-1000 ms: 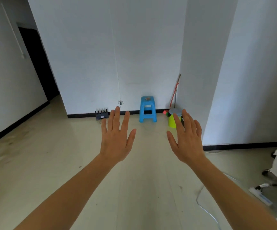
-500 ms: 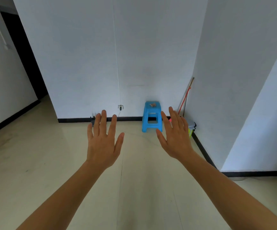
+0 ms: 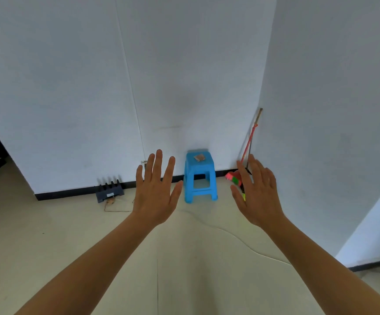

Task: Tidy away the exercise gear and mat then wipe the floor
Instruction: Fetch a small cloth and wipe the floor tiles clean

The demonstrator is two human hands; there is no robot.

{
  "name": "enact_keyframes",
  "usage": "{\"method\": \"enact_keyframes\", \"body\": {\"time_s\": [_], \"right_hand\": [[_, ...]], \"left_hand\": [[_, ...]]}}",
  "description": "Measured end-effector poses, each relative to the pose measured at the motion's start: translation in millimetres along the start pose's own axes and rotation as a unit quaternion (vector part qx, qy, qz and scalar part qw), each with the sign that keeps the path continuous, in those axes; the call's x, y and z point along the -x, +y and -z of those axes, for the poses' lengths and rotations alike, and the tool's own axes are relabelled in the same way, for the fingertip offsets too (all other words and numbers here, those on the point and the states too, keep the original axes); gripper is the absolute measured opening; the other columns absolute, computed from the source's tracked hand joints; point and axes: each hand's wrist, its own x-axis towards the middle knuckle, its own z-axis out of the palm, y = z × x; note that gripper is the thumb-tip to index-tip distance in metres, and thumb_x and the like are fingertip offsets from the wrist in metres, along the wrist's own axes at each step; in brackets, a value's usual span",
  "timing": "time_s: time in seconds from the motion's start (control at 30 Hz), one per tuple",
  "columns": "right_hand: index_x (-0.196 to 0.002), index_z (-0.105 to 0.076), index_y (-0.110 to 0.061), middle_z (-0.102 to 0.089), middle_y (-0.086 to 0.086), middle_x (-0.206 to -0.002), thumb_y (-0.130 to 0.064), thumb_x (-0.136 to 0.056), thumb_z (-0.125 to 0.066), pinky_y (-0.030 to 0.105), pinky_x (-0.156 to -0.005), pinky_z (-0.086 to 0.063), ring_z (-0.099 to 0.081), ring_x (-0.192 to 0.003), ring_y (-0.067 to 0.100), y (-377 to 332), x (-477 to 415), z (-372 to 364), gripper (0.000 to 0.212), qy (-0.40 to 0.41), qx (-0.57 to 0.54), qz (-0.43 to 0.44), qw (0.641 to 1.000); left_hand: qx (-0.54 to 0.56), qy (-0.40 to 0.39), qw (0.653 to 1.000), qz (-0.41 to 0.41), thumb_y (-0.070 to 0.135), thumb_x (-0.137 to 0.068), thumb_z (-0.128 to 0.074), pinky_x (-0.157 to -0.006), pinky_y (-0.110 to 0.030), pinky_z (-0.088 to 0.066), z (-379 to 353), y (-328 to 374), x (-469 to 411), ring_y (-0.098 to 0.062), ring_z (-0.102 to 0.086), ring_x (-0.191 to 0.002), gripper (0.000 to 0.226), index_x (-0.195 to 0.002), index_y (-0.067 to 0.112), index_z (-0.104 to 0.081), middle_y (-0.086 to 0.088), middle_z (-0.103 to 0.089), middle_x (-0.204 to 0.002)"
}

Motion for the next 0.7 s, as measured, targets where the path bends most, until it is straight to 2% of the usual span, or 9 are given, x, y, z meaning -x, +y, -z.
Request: {"method": "enact_keyframes", "body": {"time_s": [0.17, 0.33, 0.47, 0.57, 0.7], "right_hand": [[-0.158, -0.019, -0.017, -0.009, 0.015, -0.166, -0.051, -0.101, -0.033, 0.053, -0.119, -0.022, -0.019, -0.151, 0.035, 57.4, -112.2, -116.2, 0.068, -0.039, -0.015, -0.037, 0.998], [-0.158, -0.019, -0.017, -0.009, 0.015, -0.166, -0.051, -0.100, -0.029, 0.056, -0.116, -0.030, -0.020, -0.151, 0.035, 98.2, -236.9, -202.4, 0.068, -0.110, -0.012, -0.033, 0.993], [-0.158, -0.019, -0.016, -0.011, 0.017, -0.166, -0.052, -0.099, -0.028, 0.055, -0.117, -0.030, -0.023, -0.149, 0.036, 114.3, -323.0, -266.5, 0.070, -0.147, 0.008, -0.017, 0.989], [-0.159, -0.016, -0.016, -0.007, 0.016, -0.166, -0.053, -0.100, -0.033, 0.053, -0.120, -0.024, -0.020, -0.151, 0.035, 127.9, -389.0, -325.8, 0.071, -0.153, 0.026, 0.010, 0.988], [-0.159, -0.015, -0.018, -0.007, 0.016, -0.166, -0.054, -0.099, -0.031, 0.053, -0.120, -0.022, -0.019, -0.151, 0.034, 142.3, -479.5, -408.7, 0.072, -0.170, 0.033, 0.001, 0.985]], "left_hand": [[-0.017, -0.056, 0.998, 0.009, 0.055, -0.100, -0.014, -0.118, -0.057, -0.017, -117.4, -24.4, -121.2, -0.032, -0.005, -0.151, 0.068, -0.157, 0.020, -0.010, -0.014, 0.002, -0.164], [-0.046, -0.114, 0.992, 0.013, 0.053, -0.099, -0.019, -0.112, -0.060, -0.029, -199.0, -62.0, -237.2, -0.036, -0.022, -0.147, 0.066, -0.154, 0.016, -0.026, -0.017, -0.015, -0.162], [-0.054, -0.132, 0.989, 0.032, 0.052, -0.099, -0.020, -0.111, -0.060, -0.029, -258.6, -105.3, -310.7, -0.039, -0.025, -0.146, 0.067, -0.153, 0.014, -0.030, -0.020, -0.019, -0.161], [-0.045, -0.136, 0.989, 0.040, 0.053, -0.098, -0.018, -0.111, -0.061, -0.029, -315.7, -140.2, -368.6, -0.040, -0.025, -0.145, 0.069, -0.153, 0.013, -0.030, -0.021, -0.020, -0.160], [-0.037, -0.144, 0.988, 0.039, 0.052, -0.099, -0.020, -0.110, -0.060, -0.028, -399.2, -184.1, -454.2, -0.041, -0.024, -0.145, 0.068, -0.153, 0.012, -0.030, -0.022, -0.019, -0.160]]}}
